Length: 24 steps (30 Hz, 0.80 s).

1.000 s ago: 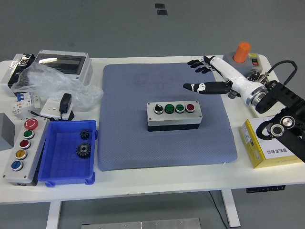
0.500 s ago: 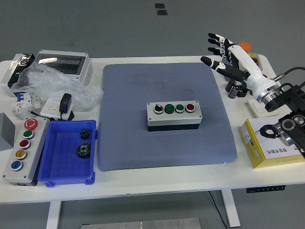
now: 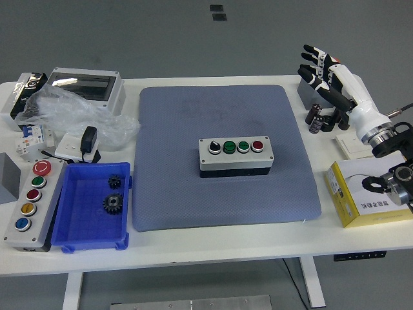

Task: Pick up the button,place it on the desk,press the button,press the button

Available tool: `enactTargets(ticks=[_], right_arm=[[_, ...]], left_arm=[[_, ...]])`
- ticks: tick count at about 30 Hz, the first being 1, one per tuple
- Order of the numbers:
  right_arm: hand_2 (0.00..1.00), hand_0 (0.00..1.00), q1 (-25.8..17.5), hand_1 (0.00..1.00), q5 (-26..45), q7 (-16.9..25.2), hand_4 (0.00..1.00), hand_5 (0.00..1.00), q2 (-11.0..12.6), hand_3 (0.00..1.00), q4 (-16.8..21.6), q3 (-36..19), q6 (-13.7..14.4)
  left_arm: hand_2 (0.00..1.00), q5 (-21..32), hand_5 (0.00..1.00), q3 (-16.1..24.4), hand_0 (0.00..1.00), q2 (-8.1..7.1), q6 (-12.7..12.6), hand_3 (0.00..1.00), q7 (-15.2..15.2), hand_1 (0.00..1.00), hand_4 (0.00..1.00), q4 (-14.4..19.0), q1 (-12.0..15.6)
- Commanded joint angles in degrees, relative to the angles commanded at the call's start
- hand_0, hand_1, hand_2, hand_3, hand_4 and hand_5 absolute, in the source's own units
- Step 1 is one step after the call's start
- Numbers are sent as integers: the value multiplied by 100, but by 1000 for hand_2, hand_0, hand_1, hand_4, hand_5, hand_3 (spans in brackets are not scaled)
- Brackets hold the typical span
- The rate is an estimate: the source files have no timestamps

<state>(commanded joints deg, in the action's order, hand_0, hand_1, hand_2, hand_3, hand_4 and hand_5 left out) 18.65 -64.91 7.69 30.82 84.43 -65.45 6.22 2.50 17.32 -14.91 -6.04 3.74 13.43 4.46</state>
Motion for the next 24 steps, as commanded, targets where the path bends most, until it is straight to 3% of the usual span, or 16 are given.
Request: enactTargets(ticks=[24], right_arm=[[903, 914, -631, 861, -294, -26, 998, 813, 212, 965, 309, -1057, 128]], left_arm=[[682, -266, 446, 298, 706, -81, 168, 726, -125, 743, 778, 24, -68]])
